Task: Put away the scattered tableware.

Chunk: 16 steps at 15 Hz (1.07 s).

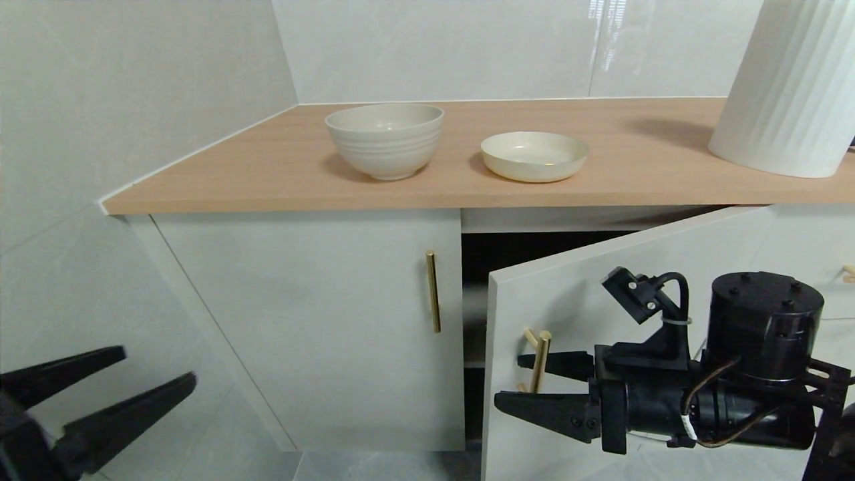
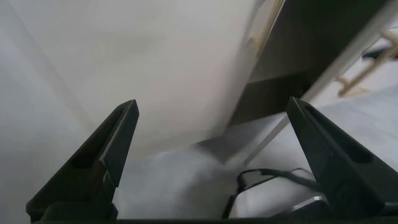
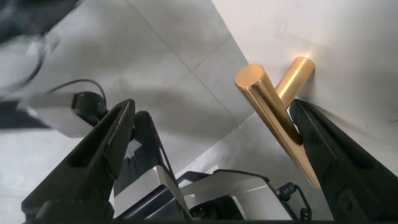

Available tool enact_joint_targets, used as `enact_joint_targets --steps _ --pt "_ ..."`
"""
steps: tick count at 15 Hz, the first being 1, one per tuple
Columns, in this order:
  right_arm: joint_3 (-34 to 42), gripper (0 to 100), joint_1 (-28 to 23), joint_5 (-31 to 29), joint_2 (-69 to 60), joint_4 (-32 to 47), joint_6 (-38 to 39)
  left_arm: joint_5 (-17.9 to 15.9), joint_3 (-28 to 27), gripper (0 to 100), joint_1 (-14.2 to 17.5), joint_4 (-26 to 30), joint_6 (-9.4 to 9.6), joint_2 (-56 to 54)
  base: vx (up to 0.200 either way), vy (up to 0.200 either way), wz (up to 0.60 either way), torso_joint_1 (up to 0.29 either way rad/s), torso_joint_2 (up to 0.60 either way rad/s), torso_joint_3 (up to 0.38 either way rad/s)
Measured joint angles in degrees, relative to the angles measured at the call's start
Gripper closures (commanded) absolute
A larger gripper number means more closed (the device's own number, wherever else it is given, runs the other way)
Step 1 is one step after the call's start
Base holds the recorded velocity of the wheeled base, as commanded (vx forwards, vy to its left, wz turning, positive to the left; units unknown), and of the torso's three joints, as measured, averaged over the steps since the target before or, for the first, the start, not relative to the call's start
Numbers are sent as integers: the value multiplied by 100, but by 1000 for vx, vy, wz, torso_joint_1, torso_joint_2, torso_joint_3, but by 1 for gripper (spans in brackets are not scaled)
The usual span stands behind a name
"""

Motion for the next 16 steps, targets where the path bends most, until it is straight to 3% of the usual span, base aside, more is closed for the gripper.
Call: enact_joint_targets --steps 2,4,6,8,9,11,14,16 --pt "60 0 2 0 -38 -5 -2 -62 -218 0 -567 -725 -316 1064 0 0 0 0 0 0" --pt "85 0 0 -1 -55 2 0 -52 -355 0 -1369 -1421 -894 1880 0 0 0 0 0 0" --pt "105 0 0 -1 -68 5 5 -49 -408 0 -1791 -1802 -1106 2461 0 0 0 0 0 0" --pt "116 0 -2 -4 -85 11 6 -57 -400 0 -2086 -2080 -1150 2911 0 0 0 0 0 0" --pt "116 0 -2 -6 -93 18 6 -68 -389 100 -2196 -2103 -1151 3056 0 0 0 0 0 0" --pt "135 0 -2 -6 -95 11 5 -73 -386 100 -2375 -2180 -1151 3302 0 0 0 0 0 0" --pt "154 0 -2 -4 -95 6 0 -73 -439 100 -2558 -2784 -1167 3784 0 0 0 0 0 0" --pt "168 0 -2 -4 -95 5 -2 -71 -523 100 -2692 -3378 -1347 4278 0 0 0 0 0 0"
